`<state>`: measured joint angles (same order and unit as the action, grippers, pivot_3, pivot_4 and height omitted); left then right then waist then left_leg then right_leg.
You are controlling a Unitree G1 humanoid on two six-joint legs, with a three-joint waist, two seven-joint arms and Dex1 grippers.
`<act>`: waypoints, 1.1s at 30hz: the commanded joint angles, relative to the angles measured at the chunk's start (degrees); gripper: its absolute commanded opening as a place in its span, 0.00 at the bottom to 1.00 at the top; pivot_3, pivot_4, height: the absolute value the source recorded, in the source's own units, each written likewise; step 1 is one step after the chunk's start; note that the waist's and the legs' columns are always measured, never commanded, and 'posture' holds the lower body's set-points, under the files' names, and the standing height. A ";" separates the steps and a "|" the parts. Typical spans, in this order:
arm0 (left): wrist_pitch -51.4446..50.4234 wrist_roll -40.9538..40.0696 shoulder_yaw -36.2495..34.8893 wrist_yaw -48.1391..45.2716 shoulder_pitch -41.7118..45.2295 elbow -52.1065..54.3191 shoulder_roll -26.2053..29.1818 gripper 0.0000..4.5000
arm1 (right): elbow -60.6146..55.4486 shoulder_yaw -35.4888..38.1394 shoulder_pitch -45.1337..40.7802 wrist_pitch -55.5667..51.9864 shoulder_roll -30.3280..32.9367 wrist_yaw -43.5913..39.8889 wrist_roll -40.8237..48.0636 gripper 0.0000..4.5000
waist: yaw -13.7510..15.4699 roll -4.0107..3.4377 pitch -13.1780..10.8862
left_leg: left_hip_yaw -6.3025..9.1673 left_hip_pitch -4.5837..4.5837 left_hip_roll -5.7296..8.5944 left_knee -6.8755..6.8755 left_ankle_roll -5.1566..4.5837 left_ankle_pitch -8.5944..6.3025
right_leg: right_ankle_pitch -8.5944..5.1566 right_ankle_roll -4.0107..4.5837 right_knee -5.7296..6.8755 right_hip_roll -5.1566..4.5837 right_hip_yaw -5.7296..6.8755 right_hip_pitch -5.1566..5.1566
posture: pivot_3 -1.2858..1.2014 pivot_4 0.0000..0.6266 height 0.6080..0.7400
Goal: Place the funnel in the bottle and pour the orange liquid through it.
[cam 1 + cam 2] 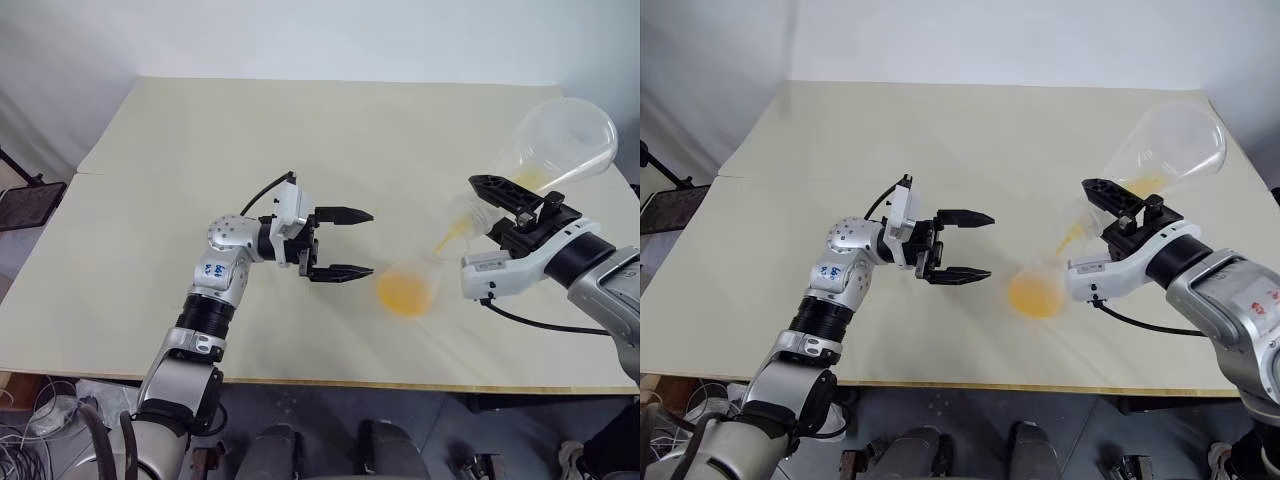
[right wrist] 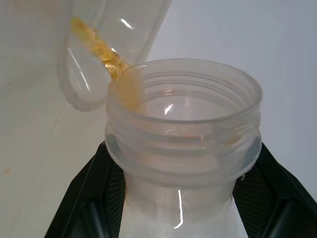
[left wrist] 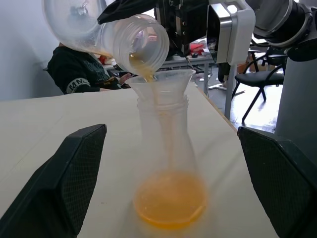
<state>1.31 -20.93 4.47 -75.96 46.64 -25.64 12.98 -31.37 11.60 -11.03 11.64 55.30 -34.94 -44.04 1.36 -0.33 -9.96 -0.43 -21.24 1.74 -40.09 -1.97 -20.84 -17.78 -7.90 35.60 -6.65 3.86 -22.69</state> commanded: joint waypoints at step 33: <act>1.10 -0.27 -0.14 -0.22 1.90 -0.13 -0.78 1.00 | 1.34 3.36 -0.20 6.25 2.87 4.21 -0.27 0.55 | 0.00 0.00 0.00 | -0.01 0.00 -0.01 0.00 0.00 0.00 | 0.00 0.00 0.00 0.00 0.00 0.00 | 0.52 0.24 1.00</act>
<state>1.52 -20.89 4.48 -75.94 46.72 -26.06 12.41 -29.09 11.77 -10.84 17.59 57.23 -31.77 -44.37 1.36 -0.33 -9.96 -0.44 -21.23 1.73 -40.10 -1.97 -20.84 -17.78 -7.90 35.61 -6.65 3.86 -22.68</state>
